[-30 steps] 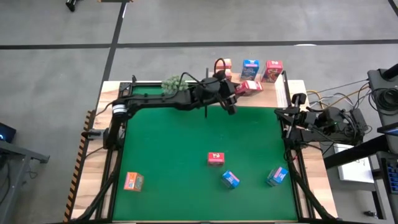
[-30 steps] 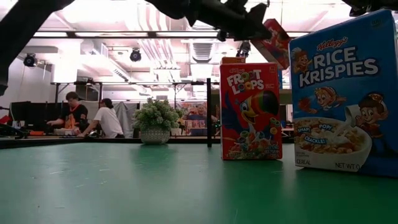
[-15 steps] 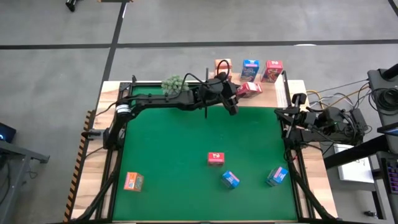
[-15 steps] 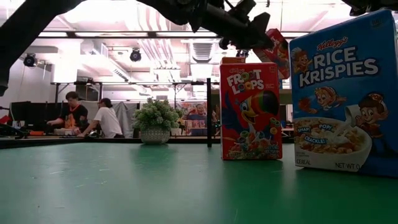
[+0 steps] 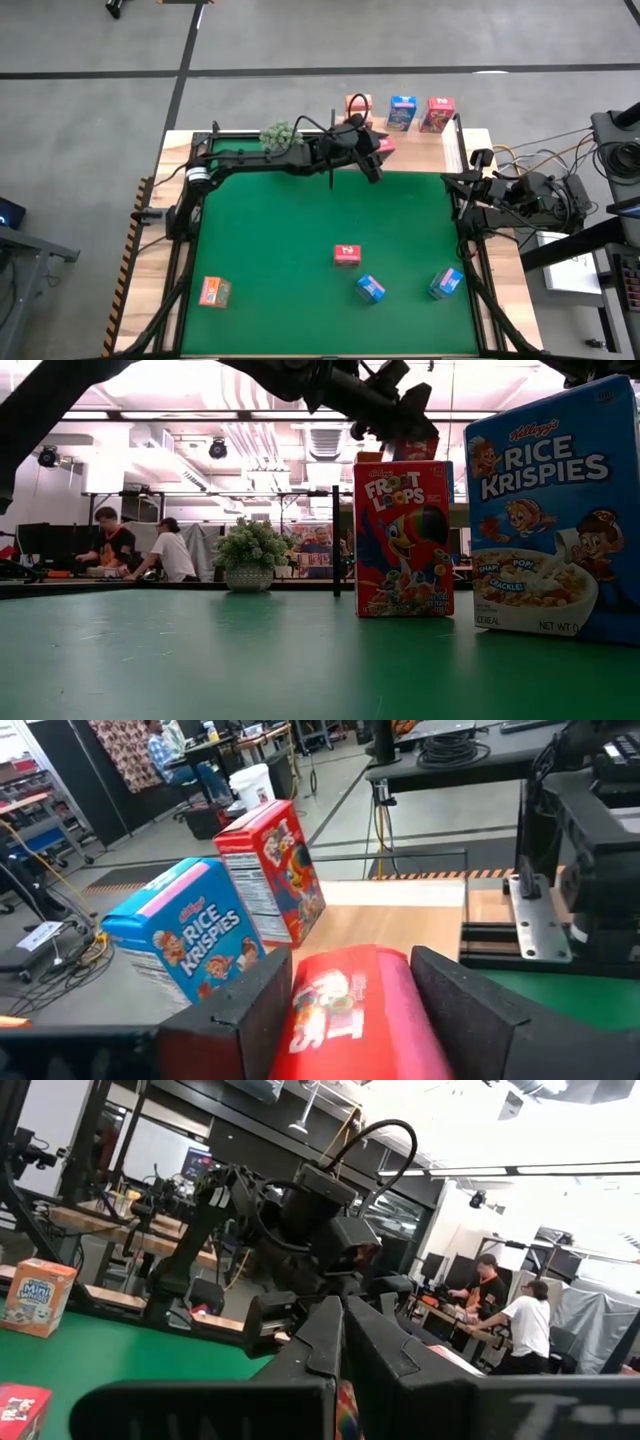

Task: Stack cereal on shelf
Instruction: Put the left red cereal box on the shelf

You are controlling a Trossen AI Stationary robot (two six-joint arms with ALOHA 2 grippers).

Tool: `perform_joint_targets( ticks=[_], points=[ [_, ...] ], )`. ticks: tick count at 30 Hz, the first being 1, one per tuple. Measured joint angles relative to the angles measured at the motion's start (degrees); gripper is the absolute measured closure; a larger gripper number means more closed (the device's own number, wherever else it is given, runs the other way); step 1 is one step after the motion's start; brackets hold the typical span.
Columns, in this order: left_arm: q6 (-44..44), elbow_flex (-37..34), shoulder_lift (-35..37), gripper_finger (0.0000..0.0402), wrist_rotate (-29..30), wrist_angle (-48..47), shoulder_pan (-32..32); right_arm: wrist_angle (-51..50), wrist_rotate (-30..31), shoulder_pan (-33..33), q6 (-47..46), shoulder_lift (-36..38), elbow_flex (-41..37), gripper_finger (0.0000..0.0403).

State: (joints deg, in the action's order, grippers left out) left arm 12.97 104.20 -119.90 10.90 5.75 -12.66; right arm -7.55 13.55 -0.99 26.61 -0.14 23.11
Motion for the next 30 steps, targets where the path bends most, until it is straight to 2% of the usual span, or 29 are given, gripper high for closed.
perform_joint_targets(
  ticks=[4,12,17,24,30],
  points=[
    [0.4,-0.05,0.0,0.0212,0.07,0.63,-0.2,0.0,0.01,0.0,0.0,0.0,0.0,0.0394],
    [0.8,-0.09,0.02,0.0212,0.02,9.63,-0.16,0.0,0.01,0.0,0.18,0.0,0.0,0.0394],
    [2.3,-0.08,0.02,0.0212,0.02,11.17,-0.2,0.0,0.01,0.0,0.33,0.0,0.0,0.0394],
    [4.49,0.18,0.75,0.0212,0.07,10.42,0.24,0.01,0.02,0.0,0.42,0.0,0.0,0.0394],
    [9.12,3.05,4.77,0.0212,0.04,2.24,3.73,0.12,0.01,0.0,0.07,0.0,0.0,0.0394]
  ],
)
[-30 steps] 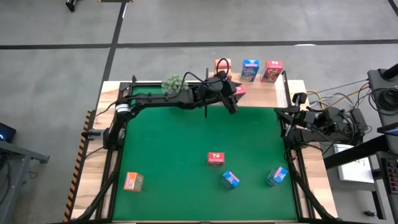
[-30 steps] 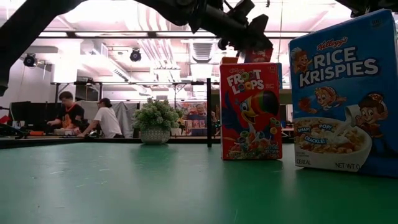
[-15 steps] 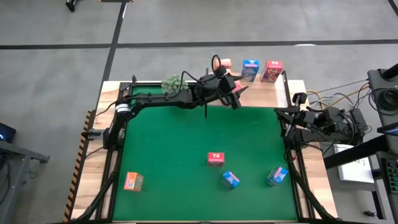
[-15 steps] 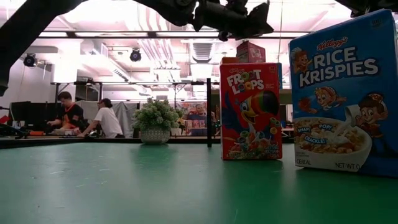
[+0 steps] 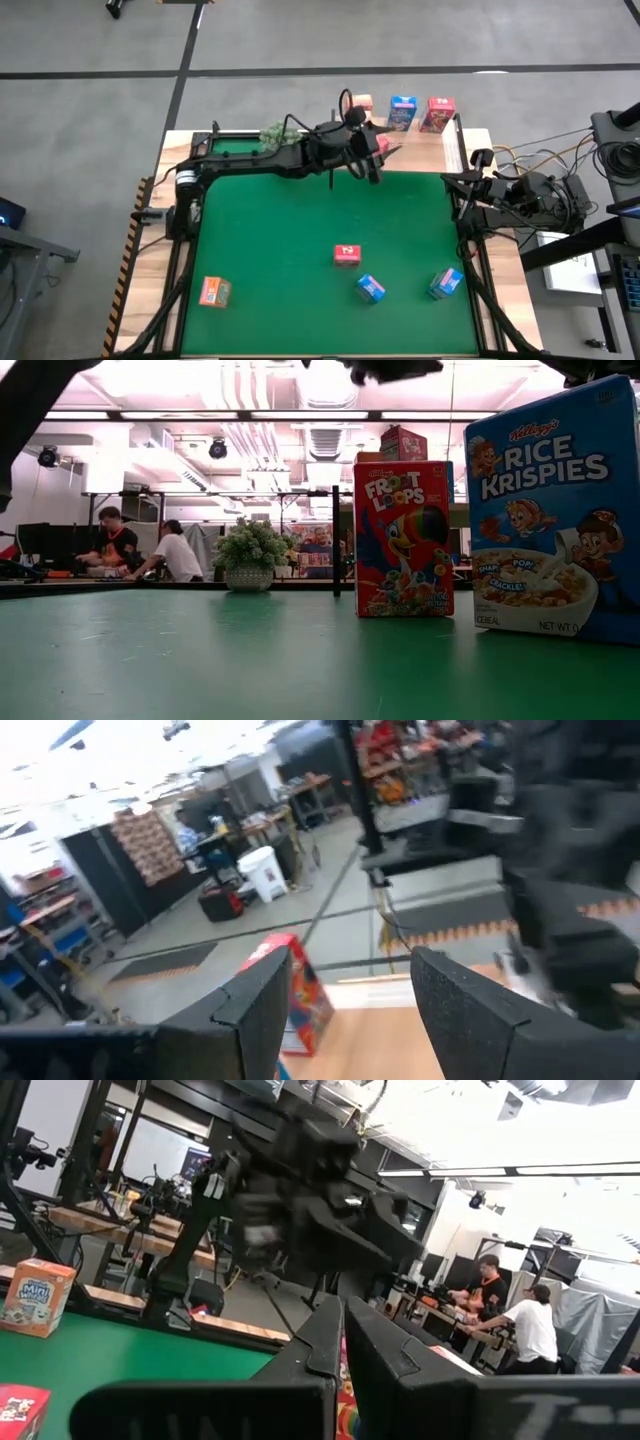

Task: Stack cereal on shelf
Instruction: Put the left red cereal box on the shelf

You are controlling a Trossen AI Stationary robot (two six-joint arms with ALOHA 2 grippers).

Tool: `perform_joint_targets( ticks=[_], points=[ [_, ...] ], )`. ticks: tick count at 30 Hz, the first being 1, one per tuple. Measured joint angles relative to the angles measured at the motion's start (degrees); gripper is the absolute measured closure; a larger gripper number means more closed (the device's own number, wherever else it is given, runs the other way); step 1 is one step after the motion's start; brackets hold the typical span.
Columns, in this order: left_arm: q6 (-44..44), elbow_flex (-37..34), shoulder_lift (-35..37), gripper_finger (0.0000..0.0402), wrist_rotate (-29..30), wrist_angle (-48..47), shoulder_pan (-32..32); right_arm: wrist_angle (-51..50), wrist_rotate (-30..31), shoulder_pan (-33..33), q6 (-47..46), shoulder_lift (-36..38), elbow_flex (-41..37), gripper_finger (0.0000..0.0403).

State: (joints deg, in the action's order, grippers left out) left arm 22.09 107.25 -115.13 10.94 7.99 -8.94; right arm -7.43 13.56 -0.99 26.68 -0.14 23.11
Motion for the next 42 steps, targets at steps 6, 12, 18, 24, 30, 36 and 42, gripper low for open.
perform_joint_targets(
  ticks=[6,12,18,24,30,36,42],
  points=[
    [4.2,0.42,3.95,0.0212,2.26,-8.42,4.44,0.74,-0.07,0.02,-0.07,-2.09,0.0,0.0394],
    [6.2,-3.15,8.4,0.0212,11.83,-13.83,8.77,5.14,-0.11,0.01,-0.49,-8.38,0.0,0.0394],
    [3.47,-12.24,15.26,0.0212,12.62,-13.89,11.41,8.44,-0.19,0.02,-1.2,-13.78,0.02,0.0394],
    [-0.53,-25.08,24.52,0.0212,12.71,-9.13,12.64,9.43,-0.07,0.02,-1.25,-15.34,0.26,0.0394],
    [-6.33,-37.49,35.06,0.0212,12.74,-5.53,12.77,9.43,-0.14,0.02,-2.69,-15.79,0.92,0.0394],
    [-9.43,-48.01,43.03,0.0212,12.72,-0.58,12.77,9.52,-0.04,0.04,-4.24,-16.33,0.94,0.0394],
    [-10.87,-54.09,47.59,0.0212,12.7,0.08,12.77,9.47,-0.02,0.17,-8.34,-16.71,0.94,0.0394]
  ],
)
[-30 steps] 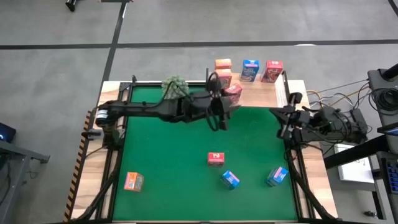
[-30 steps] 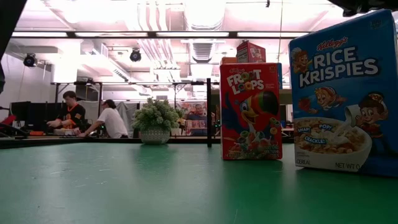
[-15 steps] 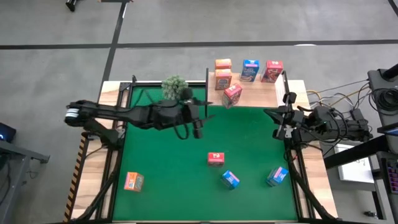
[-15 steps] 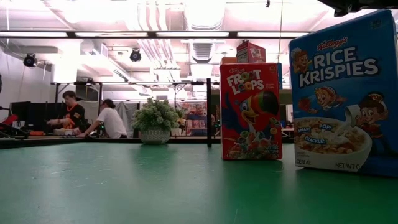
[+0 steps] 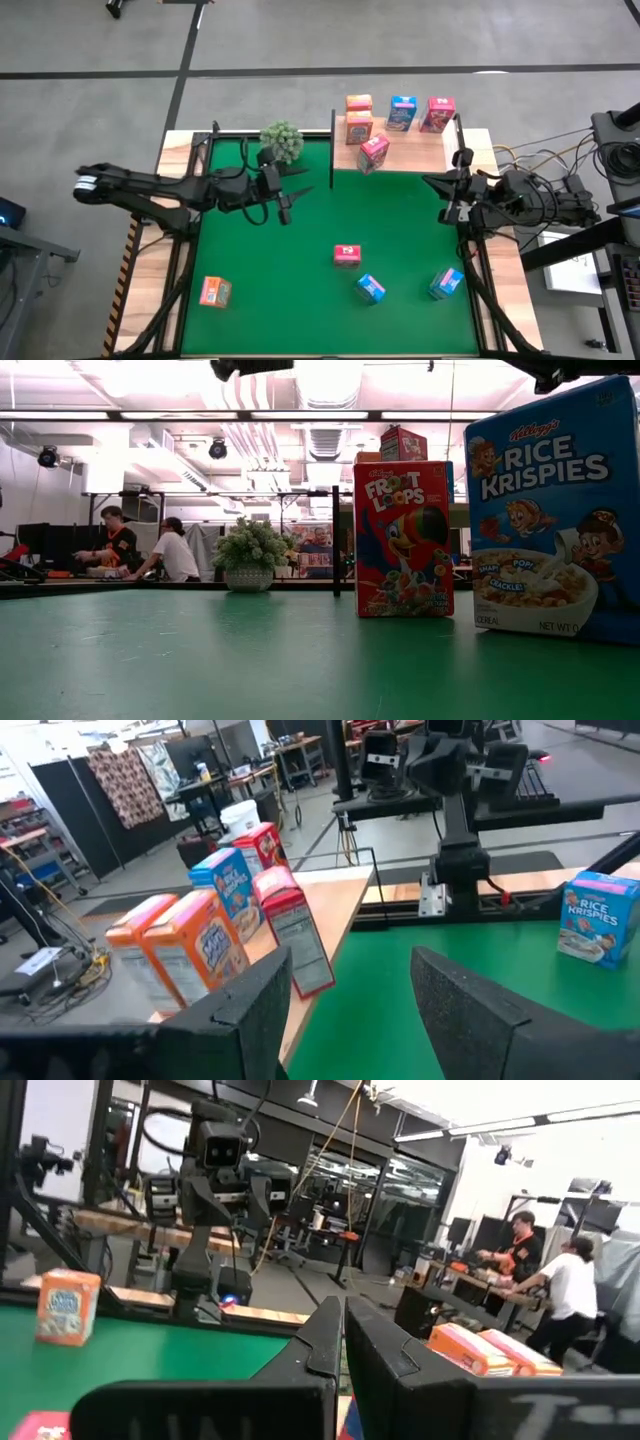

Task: Stack cereal on shelf
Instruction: Put the left red cereal box on the shelf

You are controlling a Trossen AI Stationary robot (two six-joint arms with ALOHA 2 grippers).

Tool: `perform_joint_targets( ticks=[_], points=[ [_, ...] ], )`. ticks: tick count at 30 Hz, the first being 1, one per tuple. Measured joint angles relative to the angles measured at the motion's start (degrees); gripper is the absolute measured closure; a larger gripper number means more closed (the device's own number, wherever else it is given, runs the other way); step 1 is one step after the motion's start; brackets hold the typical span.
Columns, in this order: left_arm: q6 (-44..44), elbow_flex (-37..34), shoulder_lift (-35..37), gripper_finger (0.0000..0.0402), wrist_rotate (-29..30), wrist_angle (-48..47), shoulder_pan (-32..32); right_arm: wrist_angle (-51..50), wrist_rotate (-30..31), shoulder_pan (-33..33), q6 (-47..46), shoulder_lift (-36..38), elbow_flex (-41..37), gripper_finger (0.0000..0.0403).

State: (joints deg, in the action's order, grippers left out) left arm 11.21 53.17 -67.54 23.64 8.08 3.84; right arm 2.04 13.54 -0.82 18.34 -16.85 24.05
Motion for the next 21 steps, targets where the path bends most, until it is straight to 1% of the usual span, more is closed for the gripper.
perform_joint_targets(
  ticks=[6,15,18,21],
  points=[
    [-0.23,-3.37,1.61,0.0212,-0.02,-0.09,0.0,-0.04,0.0,0.0,-5.39,-1.52,-0.35,0.0394],
    [1.23,-4.84,1.25,0.0212,-0.02,0.09,-0.09,1.62,0.24,0.0,-12.11,-7.71,0.1,0.0394],
    [1.74,-5.36,1.45,0.0212,-0.03,-0.7,-0.07,0.77,2.75,0.09,-14.22,-9.33,2.33,0.0394],
    [1.65,-5.78,1.61,0.0212,-0.03,-1.25,-0.07,-4.08,5.38,0.11,-14.78,-10.91,6.53,0.0394]
  ],
)
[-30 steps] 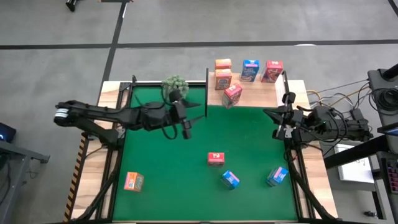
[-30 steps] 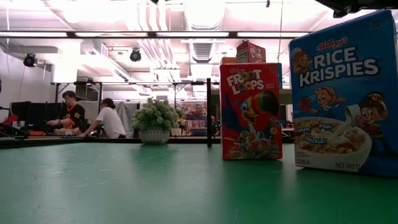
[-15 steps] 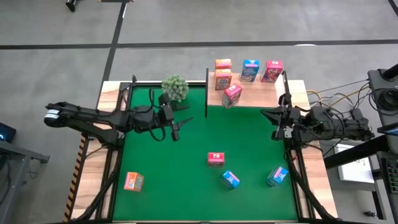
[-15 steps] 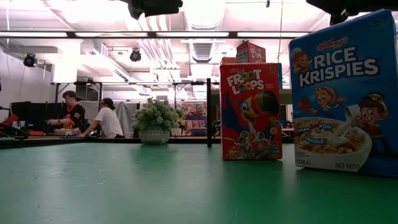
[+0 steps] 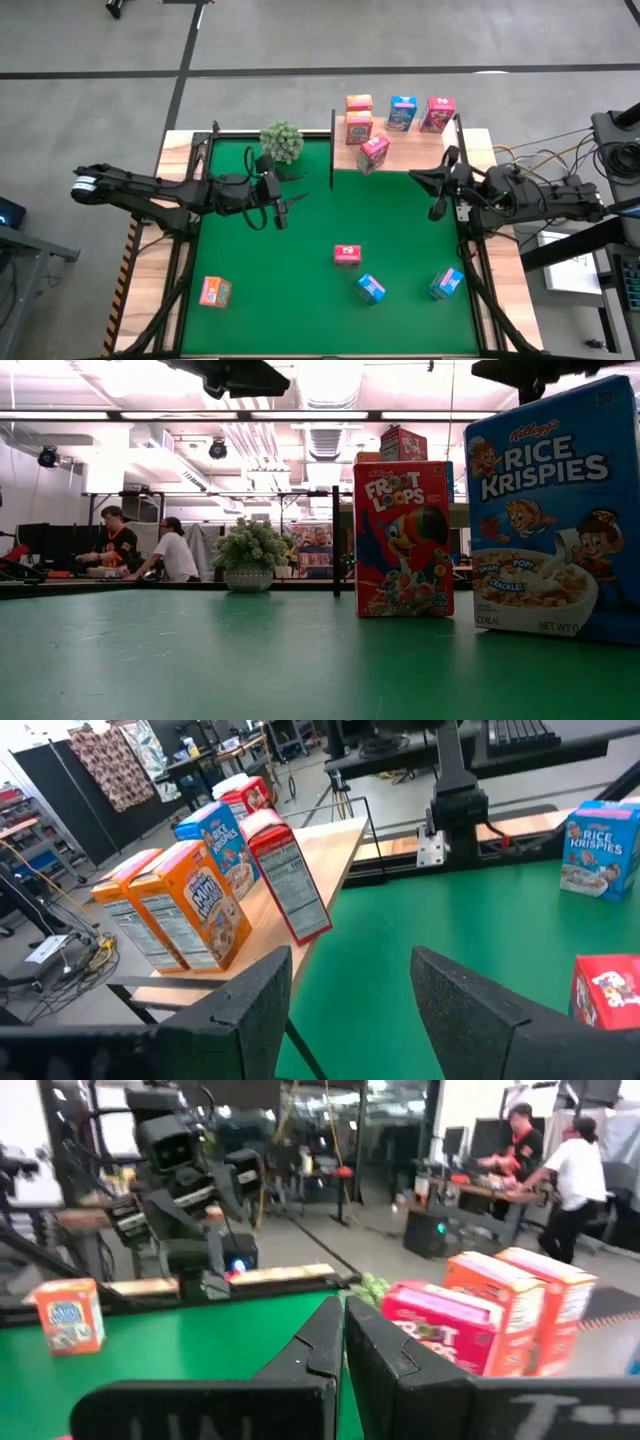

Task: Stack cereal on shelf
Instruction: Put the left red cereal box on the shelf

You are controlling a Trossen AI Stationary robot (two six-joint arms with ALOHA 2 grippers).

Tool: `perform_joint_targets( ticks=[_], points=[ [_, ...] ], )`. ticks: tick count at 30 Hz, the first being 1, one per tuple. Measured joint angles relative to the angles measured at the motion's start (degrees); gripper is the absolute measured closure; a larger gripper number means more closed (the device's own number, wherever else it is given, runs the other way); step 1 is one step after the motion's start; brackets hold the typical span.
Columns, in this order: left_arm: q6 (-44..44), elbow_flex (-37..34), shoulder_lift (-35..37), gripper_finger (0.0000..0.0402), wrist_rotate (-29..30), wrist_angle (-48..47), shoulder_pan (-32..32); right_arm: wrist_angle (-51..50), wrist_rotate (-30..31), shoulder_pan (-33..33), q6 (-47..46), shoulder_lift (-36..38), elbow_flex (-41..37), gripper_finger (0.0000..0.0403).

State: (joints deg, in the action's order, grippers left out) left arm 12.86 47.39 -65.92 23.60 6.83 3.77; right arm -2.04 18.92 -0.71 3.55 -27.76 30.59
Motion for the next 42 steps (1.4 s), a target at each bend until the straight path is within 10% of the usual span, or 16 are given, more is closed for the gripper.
perform_joint_targets(
  ticks=[19,42],
  points=[
    [8.94,-2.11,1.17,0.0212,0.03,0.1,0.0,-33.39,-0.24,9.02,2.63,-17.66,36.03,0.0394],
    [8.11,-2.13,1.1,0.0212,0.01,-0.44,0.0,-41.16,-28.7,28.53,16.43,-40.67,54.83,0.0394]
  ],
)
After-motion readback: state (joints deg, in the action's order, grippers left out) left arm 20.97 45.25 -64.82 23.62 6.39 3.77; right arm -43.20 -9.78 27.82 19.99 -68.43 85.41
